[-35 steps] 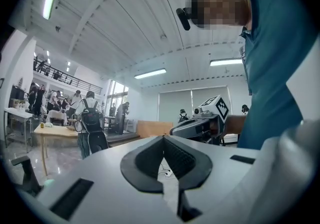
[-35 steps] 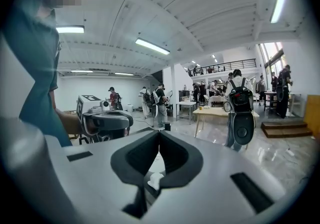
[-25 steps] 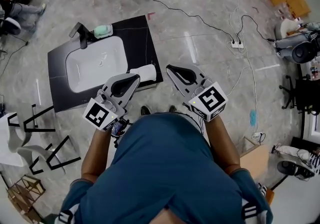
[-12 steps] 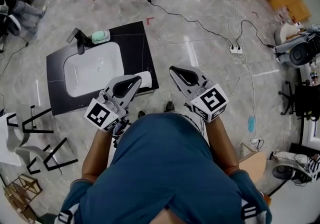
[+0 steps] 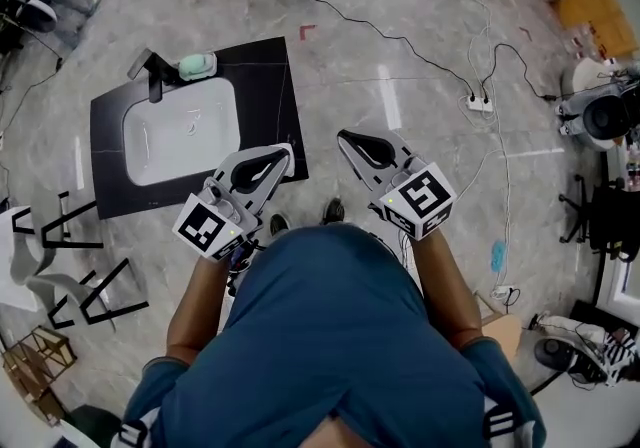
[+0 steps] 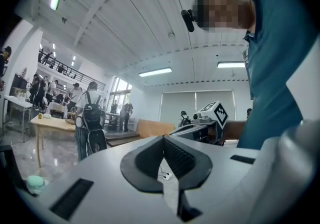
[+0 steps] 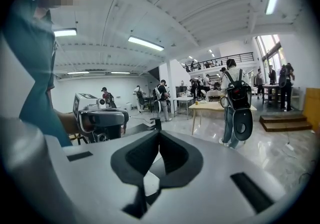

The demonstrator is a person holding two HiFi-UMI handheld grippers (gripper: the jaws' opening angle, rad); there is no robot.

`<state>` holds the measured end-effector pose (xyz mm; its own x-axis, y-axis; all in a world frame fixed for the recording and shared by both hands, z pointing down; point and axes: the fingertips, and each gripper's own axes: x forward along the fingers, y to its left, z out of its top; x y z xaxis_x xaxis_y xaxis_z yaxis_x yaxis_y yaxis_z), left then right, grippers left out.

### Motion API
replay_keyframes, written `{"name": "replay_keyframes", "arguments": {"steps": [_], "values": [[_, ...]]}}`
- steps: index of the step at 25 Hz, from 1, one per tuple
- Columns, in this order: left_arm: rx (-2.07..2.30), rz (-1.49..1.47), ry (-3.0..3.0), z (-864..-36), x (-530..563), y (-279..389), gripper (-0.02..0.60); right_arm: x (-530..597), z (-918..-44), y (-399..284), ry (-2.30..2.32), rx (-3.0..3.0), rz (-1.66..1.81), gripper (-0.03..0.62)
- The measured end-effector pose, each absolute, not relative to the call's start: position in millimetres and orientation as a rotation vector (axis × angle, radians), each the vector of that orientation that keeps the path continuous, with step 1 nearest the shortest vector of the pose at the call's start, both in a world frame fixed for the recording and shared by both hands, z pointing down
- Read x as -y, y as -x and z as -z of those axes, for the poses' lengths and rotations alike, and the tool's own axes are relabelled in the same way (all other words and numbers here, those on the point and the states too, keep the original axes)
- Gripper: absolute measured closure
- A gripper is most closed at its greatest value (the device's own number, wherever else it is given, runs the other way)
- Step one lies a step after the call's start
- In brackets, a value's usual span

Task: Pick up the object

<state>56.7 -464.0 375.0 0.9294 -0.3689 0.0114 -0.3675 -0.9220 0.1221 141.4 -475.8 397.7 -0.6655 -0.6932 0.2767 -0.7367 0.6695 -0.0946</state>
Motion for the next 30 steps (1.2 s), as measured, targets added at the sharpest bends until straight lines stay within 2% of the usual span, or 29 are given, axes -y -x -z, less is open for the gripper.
{"name": "replay_keyframes", "arguments": {"steps": [30], "values": [[0.412,-0.033,-2.896,-407.4,481.1,-77.8,0.577,496.3,-429.3,-133.8,-1.156,2.622,-0.418,0.579]]}}
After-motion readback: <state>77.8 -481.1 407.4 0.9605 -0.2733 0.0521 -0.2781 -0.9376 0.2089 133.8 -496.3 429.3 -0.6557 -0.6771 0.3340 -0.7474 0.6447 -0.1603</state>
